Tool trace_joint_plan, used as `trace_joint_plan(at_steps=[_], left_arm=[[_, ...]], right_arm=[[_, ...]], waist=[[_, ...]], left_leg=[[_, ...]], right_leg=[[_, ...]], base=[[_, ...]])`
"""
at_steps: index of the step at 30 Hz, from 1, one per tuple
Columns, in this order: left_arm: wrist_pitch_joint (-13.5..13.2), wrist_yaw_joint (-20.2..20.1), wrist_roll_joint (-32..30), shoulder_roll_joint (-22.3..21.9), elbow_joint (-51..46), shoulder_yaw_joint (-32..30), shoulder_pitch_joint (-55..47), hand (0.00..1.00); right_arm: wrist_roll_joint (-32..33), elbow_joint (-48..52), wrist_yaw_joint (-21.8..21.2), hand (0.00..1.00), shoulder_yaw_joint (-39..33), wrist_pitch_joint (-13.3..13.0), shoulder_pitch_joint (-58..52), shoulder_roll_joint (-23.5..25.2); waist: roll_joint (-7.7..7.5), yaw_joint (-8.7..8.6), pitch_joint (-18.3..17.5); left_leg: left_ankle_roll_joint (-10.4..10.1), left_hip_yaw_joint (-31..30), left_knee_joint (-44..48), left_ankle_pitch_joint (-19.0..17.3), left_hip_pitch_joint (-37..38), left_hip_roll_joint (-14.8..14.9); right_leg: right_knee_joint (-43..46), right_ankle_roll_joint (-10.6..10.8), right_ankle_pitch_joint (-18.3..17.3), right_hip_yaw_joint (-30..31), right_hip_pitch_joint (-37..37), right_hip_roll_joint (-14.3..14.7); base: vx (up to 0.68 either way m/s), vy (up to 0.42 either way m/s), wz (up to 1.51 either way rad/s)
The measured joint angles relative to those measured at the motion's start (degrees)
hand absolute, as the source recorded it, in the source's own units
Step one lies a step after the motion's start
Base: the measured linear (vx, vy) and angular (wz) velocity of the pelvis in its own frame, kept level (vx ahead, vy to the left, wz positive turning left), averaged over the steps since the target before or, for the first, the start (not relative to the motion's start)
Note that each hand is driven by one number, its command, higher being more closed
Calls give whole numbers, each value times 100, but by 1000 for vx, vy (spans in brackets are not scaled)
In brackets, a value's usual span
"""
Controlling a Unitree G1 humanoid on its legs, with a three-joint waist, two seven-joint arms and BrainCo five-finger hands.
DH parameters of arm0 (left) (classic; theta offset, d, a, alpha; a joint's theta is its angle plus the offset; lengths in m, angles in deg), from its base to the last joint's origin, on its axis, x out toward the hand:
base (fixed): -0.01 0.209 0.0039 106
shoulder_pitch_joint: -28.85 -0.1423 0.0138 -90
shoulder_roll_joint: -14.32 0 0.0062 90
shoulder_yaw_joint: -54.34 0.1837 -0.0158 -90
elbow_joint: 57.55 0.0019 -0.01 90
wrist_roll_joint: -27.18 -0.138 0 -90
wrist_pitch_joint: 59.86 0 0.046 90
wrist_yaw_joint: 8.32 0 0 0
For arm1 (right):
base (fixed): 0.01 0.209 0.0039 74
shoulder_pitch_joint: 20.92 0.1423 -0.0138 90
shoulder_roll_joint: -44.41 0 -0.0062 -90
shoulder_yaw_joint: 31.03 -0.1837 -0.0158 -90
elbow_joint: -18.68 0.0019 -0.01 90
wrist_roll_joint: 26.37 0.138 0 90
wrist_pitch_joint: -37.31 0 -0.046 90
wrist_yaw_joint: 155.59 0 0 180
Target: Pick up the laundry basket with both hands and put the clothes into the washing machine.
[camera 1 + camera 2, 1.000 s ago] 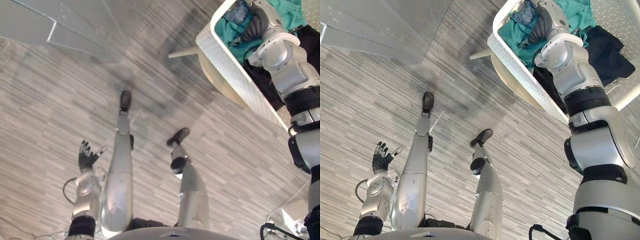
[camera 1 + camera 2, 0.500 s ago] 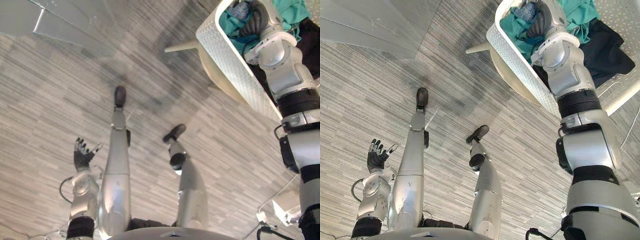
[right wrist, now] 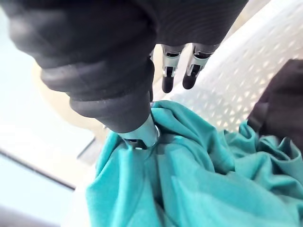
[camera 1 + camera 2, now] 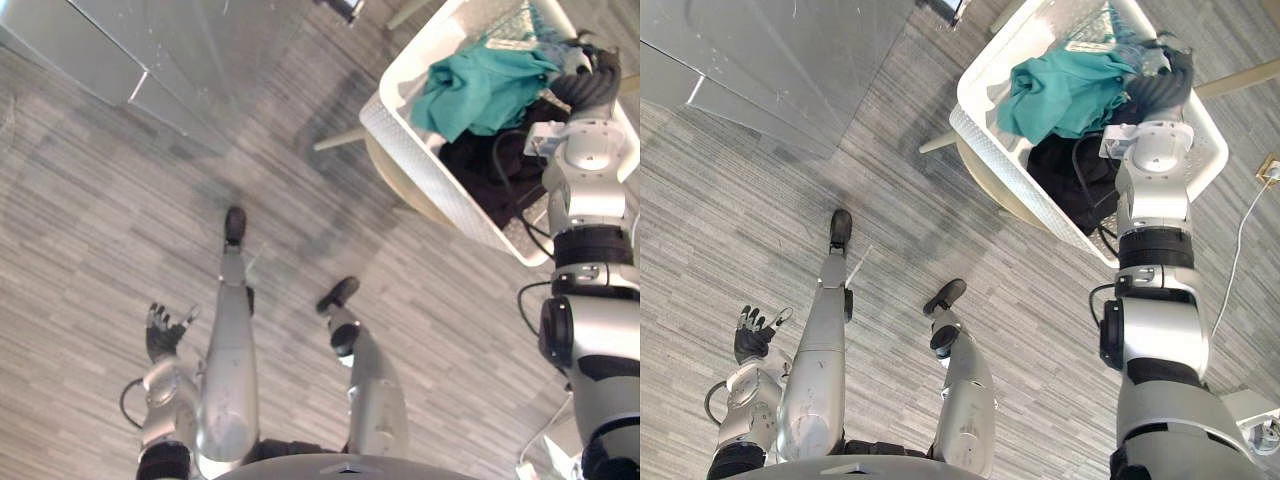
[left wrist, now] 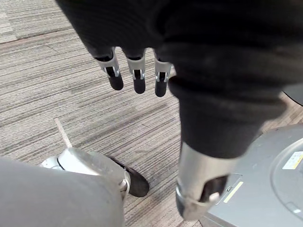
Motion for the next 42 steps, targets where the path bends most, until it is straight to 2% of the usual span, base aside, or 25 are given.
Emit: trace_joint_plan(at_steps=[1,4,5,7,10,15,20,24,27,28,31,32,34,36,38,39,42], left_arm=[[19,0,25,0,28,8,-3,0],[78,-1,205,14,236,31,-7,0],[88,0,222,15,265,34,-8,0],[95,-2,239,31,386,154,-5,0],[115,3,359,32,480,195,-5,0],[130,9,451,35,802,312,38,0],[242,11,505,99,1081,488,56,0],[286,10,504,89,1261,566,71,0],[337,8,492,19,1325,582,49,0],[338,6,488,2,1327,583,33,0],[338,-7,440,-8,1339,586,-7,0],[338,-12,433,38,1338,611,-9,0],[337,-65,411,41,1342,630,-33,0],[334,-148,302,146,1479,644,-98,0],[330,-285,158,217,1750,619,-105,0],[326,-298,111,241,1776,604,-107,0],[289,-420,-136,428,1976,586,-112,0]], right_arm=[[221,1,63,100,-126,-5,-64,61],[1452,145,354,100,-752,-123,-269,576],[1638,218,382,100,-821,-143,-281,676],[2119,435,501,100,-864,-278,-287,880],[2712,940,575,100,-934,-634,-228,1228],[3352,1597,769,100,-1043,-1107,-188,1991],[4163,2299,970,100,-1014,-1701,-200,3127],[4410,2929,994,100,-913,-2017,-215,3552],[4392,3342,991,100,-807,-2171,-285,3608],[4372,3411,986,0,-772,-2191,-339,3608],[4160,3409,979,0,-696,-2158,-628,3522],[4143,3388,974,0,-577,-2084,-771,3341],[3858,3320,849,0,-239,-1752,-993,2853],[3392,3089,591,0,313,-1415,-1027,2183],[2577,2545,44,0,1079,-958,-839,1147],[2337,2373,-47,0,1266,-864,-753,927],[1100,1541,-515,0,2200,-554,-334,-43]], waist=[[1,-9,-30],[36,-56,-104],[41,-63,-106],[128,-77,-157],[225,-73,-202],[294,-65,-254],[407,-89,-310],[512,-118,-368],[628,-141,-514],[643,-144,-571],[660,-206,-715],[657,-231,-718],[657,-268,-718],[651,-371,-724],[649,-398,-732],[649,-391,-732],[646,-431,-732]], left_leg=[[3,12,-57,18,48,-20],[27,44,-179,62,299,-100],[33,57,-196,65,350,-107],[52,66,-234,68,455,-146],[68,92,-248,82,585,-184],[90,226,-268,63,897,-235],[106,362,-263,-17,1335,-240],[70,383,-225,-140,1613,-319],[121,382,-132,-201,1737,-395],[138,383,-76,-234,1738,-408],[152,380,60,-313,1742,-434],[136,383,42,-305,1782,-438],[116,395,6,-290,1843,-444],[105,412,-71,-262,1923,-444],[100,500,-196,-203,2045,-429],[92,530,-242,-184,2077,-412],[81,537,-375,-107,2115,-377]], right_leg=[[29,6,-19,2,12,-26],[193,32,-125,15,133,-138],[218,34,-139,20,168,-159],[311,42,-191,30,229,-219],[429,60,-252,62,292,-287],[537,83,-318,212,449,-388],[536,108,-335,343,787,-415],[667,143,-480,315,1036,-535],[754,190,-568,282,1203,-632],[771,197,-592,281,1222,-655],[816,227,-624,263,1294,-697],[810,237,-621,287,1322,-699],[783,254,-615,310,1360,-697],[730,270,-597,342,1402,-678],[649,265,-554,468,1396,-643],[625,261,-531,491,1393,-619],[487,248,-428,544,1379,-523]], base=[[28,-46,16],[6,-39,11],[-5,-54,8],[-13,-39,9],[-24,-44,4],[-9,-41,-2],[-2,-46,-8],[6,-48,8],[37,-40,15],[36,-28,3],[48,-30,4],[49,-31,1],[43,-29,-2],[31,-26,-7],[21,-27,-19],[19,-37,-25],[9,-48,-13]])
